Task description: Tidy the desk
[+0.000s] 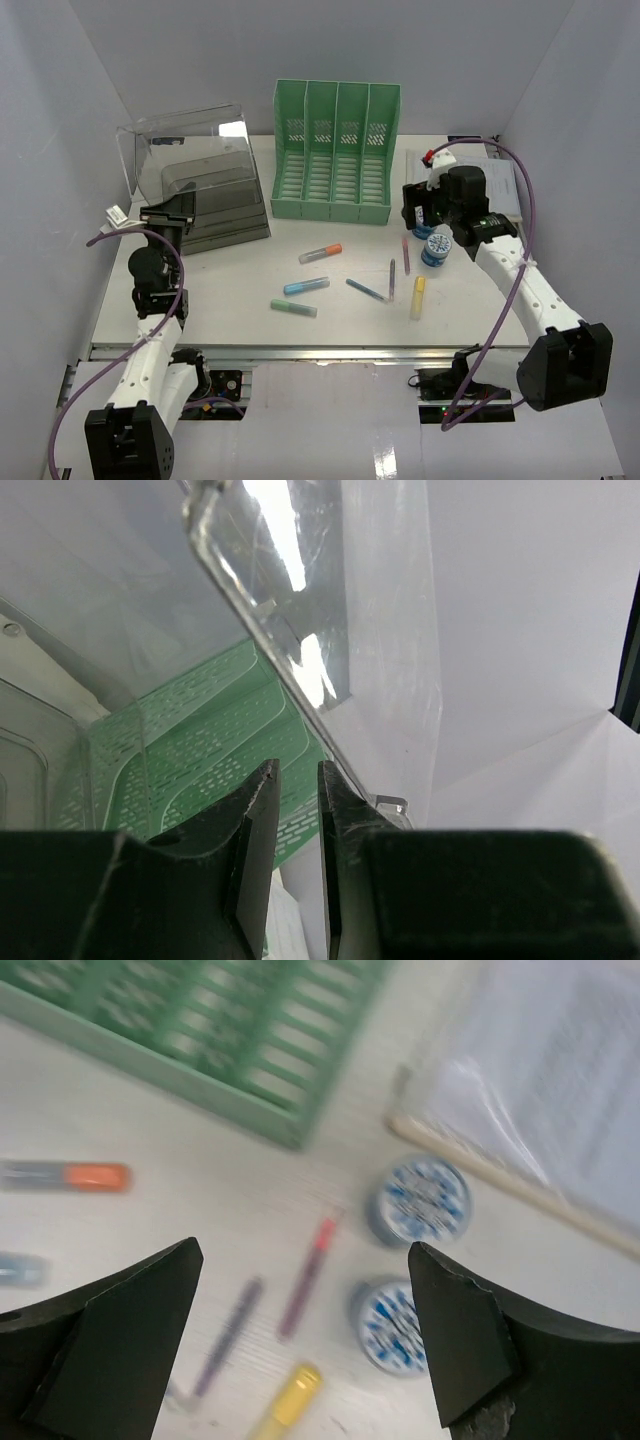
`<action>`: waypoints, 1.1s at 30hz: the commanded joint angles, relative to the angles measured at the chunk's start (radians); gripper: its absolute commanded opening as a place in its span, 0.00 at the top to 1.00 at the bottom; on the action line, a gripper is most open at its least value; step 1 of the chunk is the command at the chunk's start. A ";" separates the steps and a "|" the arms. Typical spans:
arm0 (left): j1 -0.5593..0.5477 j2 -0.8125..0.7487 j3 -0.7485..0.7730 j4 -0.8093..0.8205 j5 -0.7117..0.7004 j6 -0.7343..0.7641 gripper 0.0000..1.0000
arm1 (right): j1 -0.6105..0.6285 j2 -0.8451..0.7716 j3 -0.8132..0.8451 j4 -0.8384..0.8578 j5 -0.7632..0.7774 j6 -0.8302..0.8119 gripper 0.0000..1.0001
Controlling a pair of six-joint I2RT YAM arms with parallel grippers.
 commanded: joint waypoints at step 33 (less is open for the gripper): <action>0.025 0.010 0.068 -0.010 0.056 -0.018 0.68 | -0.199 0.278 -0.023 -0.135 -0.041 -0.031 0.10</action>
